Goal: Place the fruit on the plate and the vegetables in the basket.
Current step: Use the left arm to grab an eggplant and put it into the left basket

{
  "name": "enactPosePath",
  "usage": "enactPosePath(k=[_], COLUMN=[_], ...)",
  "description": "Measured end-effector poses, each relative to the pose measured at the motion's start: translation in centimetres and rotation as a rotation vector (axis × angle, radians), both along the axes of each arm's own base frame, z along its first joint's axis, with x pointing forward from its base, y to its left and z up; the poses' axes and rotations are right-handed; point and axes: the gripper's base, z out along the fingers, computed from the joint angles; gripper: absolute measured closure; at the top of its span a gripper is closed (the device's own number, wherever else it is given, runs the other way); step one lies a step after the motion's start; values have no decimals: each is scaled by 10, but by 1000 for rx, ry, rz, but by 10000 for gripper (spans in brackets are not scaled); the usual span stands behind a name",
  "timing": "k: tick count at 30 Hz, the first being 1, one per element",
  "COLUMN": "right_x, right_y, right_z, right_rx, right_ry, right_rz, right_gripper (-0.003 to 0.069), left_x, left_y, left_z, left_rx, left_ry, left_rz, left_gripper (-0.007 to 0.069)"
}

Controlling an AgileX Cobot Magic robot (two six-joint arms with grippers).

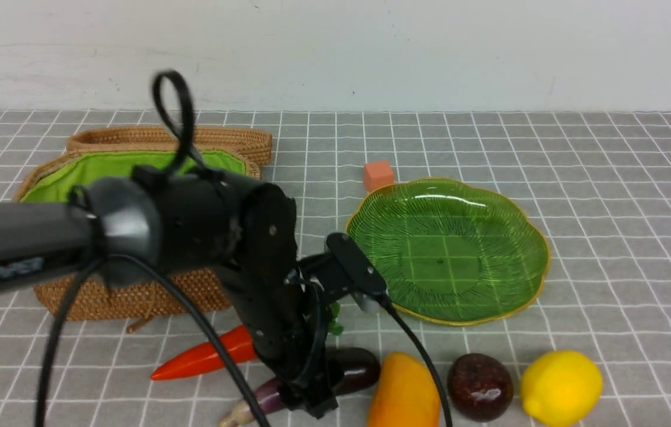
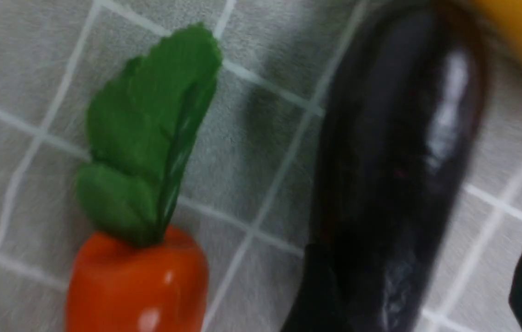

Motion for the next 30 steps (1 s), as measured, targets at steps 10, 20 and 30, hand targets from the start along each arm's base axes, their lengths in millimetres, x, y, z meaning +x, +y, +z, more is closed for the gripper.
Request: enactPosePath(k=[10, 20, 30], right_x=[0, 0, 0], right_y=[0, 0, 0], right_z=[0, 0, 0], right_rx=[0, 0, 0], right_ry=[0, 0, 0], right_rz=[0, 0, 0], right_gripper=[418, 418, 418], left_x=[-3, -4, 38], left_y=[2, 48, 142], left_z=[2, 121, 177], left_rx=[58, 193, 225], left_ry=[55, -280, -710], left_rz=[-90, -74, 171], left_gripper=[355, 355, 355])
